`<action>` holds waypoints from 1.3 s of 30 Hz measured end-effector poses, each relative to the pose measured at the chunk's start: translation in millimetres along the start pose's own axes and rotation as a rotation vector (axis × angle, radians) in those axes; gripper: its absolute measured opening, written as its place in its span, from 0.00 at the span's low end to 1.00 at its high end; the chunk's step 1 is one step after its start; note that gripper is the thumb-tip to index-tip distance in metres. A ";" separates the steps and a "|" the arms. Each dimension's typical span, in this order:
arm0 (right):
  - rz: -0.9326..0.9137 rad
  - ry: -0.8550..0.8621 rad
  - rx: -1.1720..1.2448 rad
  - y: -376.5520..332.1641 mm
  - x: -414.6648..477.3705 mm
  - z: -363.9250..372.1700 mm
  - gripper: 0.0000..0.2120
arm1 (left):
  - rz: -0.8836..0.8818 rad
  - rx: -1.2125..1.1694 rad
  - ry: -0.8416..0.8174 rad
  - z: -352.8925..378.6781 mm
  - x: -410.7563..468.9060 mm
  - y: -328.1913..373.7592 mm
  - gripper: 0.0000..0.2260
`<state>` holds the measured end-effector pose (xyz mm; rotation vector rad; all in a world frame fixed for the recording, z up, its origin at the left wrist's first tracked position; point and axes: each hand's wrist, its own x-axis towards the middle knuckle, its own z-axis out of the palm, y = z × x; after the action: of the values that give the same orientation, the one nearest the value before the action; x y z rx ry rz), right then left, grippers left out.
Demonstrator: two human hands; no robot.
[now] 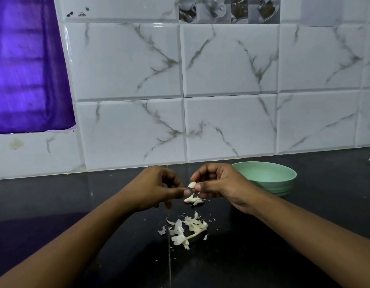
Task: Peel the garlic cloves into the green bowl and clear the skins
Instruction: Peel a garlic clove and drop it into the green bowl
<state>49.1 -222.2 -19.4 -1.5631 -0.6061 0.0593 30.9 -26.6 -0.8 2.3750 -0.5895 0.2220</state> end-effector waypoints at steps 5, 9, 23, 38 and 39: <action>-0.004 -0.014 -0.004 1.4 0.7 0.5 0.08 | 0.003 -0.091 0.038 5.5 2.3 -1.4 0.09; -0.012 -0.013 0.001 1.6 0.7 1.1 0.09 | 0.012 -0.152 0.024 7.6 1.1 -1.8 0.07; -0.008 -0.035 0.178 -0.3 0.1 0.8 0.08 | -0.160 -0.660 -0.148 11.5 0.0 -0.9 0.05; -0.013 -0.004 0.157 -0.2 2.4 -2.4 0.07 | -0.162 -0.329 -0.044 7.4 0.1 -3.1 0.06; -0.014 -0.005 0.152 0.1 2.6 -2.5 0.07 | -0.149 -0.319 -0.034 6.1 -0.3 -3.6 0.02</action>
<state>52.4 -223.4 -18.4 -1.4118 -0.6028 0.0961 32.3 -28.1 -7.6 2.1040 -0.4251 0.0189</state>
